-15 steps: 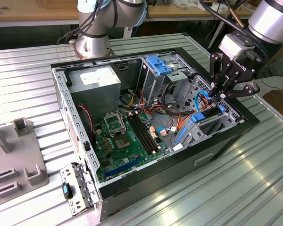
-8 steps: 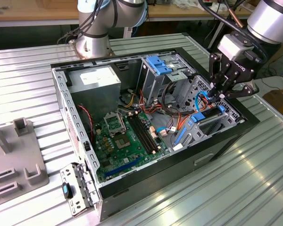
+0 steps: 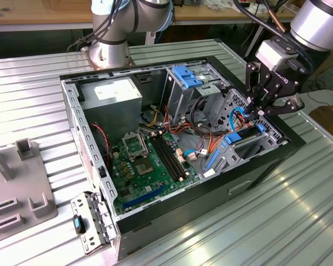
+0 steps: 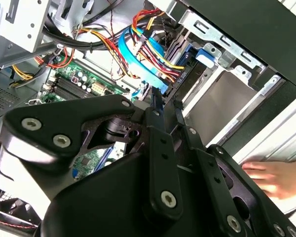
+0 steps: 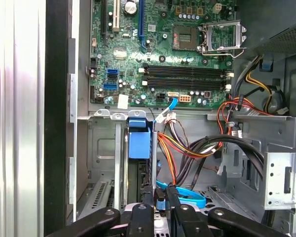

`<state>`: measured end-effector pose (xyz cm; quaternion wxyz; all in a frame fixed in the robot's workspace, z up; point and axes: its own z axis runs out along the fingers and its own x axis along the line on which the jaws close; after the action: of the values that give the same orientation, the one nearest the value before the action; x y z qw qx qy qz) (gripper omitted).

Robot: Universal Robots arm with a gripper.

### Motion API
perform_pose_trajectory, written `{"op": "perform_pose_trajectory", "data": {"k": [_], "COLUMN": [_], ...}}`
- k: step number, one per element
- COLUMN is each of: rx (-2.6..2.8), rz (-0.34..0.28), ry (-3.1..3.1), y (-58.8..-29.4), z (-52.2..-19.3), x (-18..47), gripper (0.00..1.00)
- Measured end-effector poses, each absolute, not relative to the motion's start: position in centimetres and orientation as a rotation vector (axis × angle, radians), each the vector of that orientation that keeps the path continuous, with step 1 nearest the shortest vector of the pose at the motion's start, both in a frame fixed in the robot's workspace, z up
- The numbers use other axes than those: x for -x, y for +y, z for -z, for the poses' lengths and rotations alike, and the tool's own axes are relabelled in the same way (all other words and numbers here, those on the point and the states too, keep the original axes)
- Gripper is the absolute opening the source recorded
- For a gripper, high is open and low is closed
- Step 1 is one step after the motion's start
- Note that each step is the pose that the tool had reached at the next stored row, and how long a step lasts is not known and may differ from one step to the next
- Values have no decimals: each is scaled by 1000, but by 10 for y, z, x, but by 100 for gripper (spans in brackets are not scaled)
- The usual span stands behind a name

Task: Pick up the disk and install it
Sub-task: 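Insert the second disk wire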

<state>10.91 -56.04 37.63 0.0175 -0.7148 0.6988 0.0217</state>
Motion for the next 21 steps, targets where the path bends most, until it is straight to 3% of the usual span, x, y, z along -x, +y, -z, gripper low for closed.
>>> {"op": "perform_pose_trajectory", "data": {"k": [11, 13, 21], "rx": [2219, 2219, 2217], "rz": [-72, -72, -64], "ry": [2169, 2169, 2164], "y": [-560, -560, -564], "z": [-356, -356, -356], "x": [-115, -115, -105], "gripper": [24, 16, 16]}}
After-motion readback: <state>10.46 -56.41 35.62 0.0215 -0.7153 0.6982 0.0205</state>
